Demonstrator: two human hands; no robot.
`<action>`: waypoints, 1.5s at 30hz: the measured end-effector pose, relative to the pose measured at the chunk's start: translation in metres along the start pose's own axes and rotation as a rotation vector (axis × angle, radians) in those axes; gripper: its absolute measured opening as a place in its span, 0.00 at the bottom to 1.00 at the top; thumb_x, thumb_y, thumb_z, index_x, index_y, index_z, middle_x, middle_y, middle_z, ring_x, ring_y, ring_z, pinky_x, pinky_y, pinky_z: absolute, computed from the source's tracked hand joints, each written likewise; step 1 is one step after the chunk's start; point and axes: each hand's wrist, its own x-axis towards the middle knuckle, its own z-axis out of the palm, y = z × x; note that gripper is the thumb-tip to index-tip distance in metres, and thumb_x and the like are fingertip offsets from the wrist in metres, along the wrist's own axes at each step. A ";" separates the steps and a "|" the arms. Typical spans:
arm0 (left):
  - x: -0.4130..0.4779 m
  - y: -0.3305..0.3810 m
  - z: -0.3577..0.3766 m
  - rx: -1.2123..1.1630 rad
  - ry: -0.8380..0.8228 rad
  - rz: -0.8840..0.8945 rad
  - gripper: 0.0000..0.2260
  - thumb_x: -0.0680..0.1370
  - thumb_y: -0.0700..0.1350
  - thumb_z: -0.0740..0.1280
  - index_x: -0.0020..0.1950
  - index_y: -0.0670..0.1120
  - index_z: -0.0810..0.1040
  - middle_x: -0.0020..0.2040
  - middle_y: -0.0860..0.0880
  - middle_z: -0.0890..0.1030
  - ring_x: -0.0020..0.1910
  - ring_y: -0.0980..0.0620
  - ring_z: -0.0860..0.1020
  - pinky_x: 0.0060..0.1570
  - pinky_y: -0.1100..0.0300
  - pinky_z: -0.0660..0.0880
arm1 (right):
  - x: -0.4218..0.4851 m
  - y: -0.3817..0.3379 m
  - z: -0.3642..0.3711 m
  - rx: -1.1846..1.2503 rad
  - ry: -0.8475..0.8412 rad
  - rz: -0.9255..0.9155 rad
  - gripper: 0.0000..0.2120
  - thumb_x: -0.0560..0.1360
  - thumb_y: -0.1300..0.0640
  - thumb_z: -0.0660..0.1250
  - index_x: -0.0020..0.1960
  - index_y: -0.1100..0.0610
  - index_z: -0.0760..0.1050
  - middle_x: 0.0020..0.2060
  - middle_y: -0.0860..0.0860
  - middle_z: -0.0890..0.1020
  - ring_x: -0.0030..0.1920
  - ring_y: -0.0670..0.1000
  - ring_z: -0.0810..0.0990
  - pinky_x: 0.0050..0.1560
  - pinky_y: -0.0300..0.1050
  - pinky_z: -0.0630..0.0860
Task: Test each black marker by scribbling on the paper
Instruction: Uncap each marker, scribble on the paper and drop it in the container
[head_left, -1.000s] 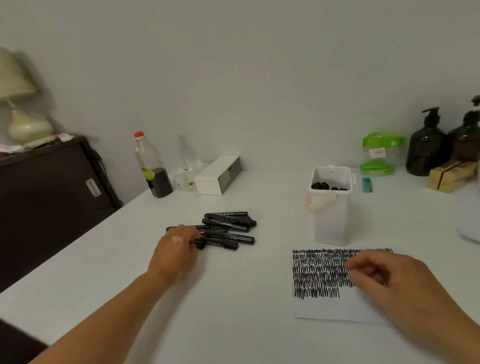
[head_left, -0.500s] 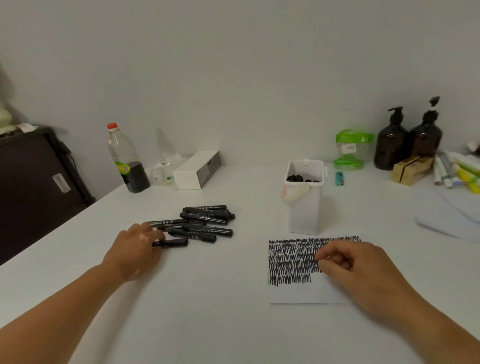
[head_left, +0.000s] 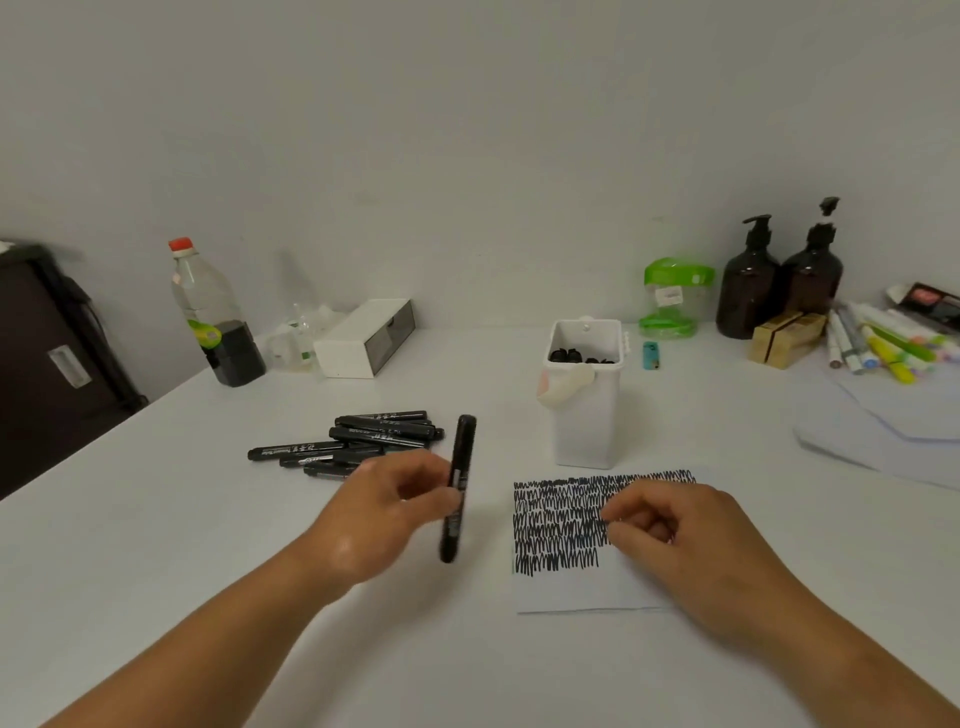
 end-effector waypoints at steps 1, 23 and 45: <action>0.003 0.007 0.010 -0.116 -0.043 -0.013 0.01 0.75 0.45 0.73 0.46 0.49 0.83 0.40 0.51 0.83 0.39 0.55 0.79 0.45 0.57 0.73 | 0.000 -0.001 0.000 0.000 -0.009 -0.007 0.11 0.72 0.52 0.76 0.46 0.34 0.81 0.37 0.38 0.84 0.36 0.45 0.79 0.39 0.33 0.75; 0.021 -0.009 0.059 -0.120 -0.066 0.199 0.11 0.71 0.49 0.75 0.52 0.57 0.81 0.46 0.55 0.84 0.43 0.54 0.82 0.46 0.63 0.78 | 0.006 0.006 -0.003 0.166 0.049 0.074 0.13 0.72 0.53 0.78 0.50 0.37 0.83 0.38 0.48 0.84 0.39 0.52 0.80 0.41 0.37 0.73; 0.004 0.013 0.086 0.351 -0.106 0.535 0.09 0.84 0.51 0.58 0.53 0.48 0.74 0.38 0.56 0.71 0.34 0.51 0.68 0.36 0.56 0.68 | 0.002 -0.019 0.010 0.631 -0.065 0.174 0.08 0.70 0.54 0.78 0.48 0.53 0.85 0.32 0.54 0.81 0.30 0.50 0.75 0.27 0.42 0.69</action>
